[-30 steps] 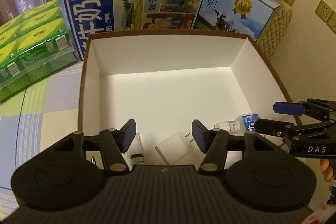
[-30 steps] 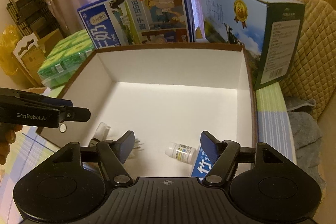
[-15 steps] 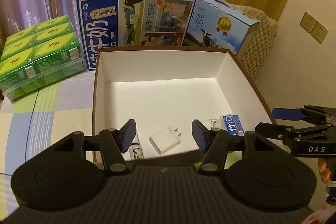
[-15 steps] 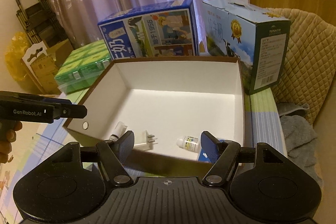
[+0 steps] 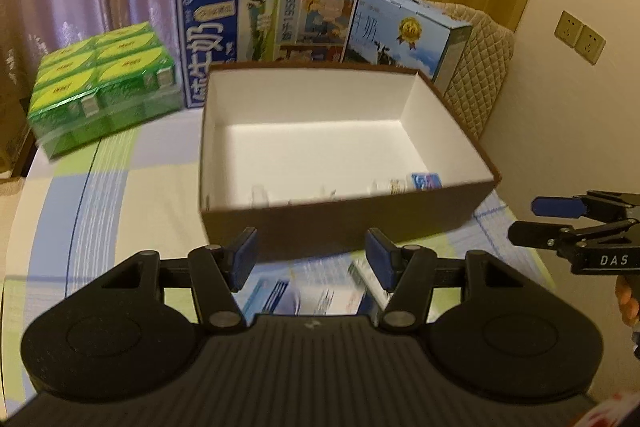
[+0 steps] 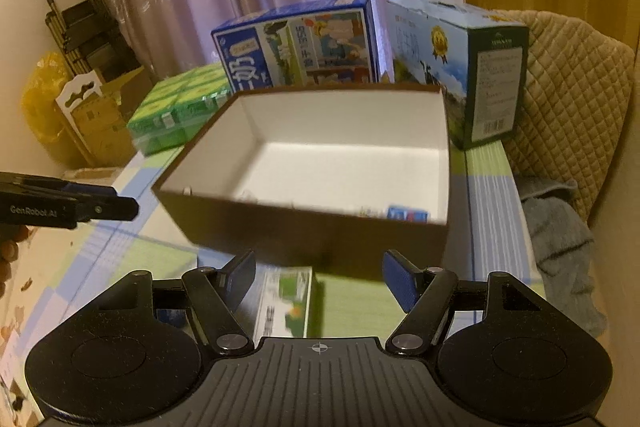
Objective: Organize rigid objects
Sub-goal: 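Move both tools back toward the items on the table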
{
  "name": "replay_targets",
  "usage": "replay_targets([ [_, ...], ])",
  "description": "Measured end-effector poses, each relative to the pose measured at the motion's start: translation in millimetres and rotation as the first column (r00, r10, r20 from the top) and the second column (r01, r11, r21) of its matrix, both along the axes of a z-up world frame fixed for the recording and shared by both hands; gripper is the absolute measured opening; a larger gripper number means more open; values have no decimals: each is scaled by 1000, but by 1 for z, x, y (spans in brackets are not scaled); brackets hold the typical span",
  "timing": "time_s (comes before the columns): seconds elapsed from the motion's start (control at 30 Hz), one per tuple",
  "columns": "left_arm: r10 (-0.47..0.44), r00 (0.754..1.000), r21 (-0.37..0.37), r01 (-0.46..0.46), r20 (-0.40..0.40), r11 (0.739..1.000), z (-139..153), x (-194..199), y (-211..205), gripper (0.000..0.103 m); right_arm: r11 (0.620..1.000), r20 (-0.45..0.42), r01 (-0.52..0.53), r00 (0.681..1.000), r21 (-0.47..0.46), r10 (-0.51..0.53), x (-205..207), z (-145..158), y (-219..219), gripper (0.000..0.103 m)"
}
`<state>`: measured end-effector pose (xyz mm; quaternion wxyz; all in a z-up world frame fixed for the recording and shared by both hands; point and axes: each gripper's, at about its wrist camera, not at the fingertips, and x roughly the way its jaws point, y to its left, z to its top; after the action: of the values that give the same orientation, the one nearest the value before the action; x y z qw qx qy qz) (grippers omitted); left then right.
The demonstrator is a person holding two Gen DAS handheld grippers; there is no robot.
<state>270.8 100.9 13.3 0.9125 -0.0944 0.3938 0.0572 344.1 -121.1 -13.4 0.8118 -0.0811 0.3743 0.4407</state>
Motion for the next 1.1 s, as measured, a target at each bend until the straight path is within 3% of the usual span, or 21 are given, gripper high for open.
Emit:
replay_targets([
  [0.47,41,995,-74,-48,-93,996,-47,-73,-14,54,992,-64,-52,997,-113,45,-45,-60,-38,67],
  [0.73,24,987,-109,-42,-156,993,-76,-88,-32,54,977,-88,-123,990,-172,110,-61,-89,-42,67],
  [1.1,-23,980,-100,4,-196,995,-92,-90,-46,54,960,-81,-179,983,-213,166,-67,-116,-38,67],
])
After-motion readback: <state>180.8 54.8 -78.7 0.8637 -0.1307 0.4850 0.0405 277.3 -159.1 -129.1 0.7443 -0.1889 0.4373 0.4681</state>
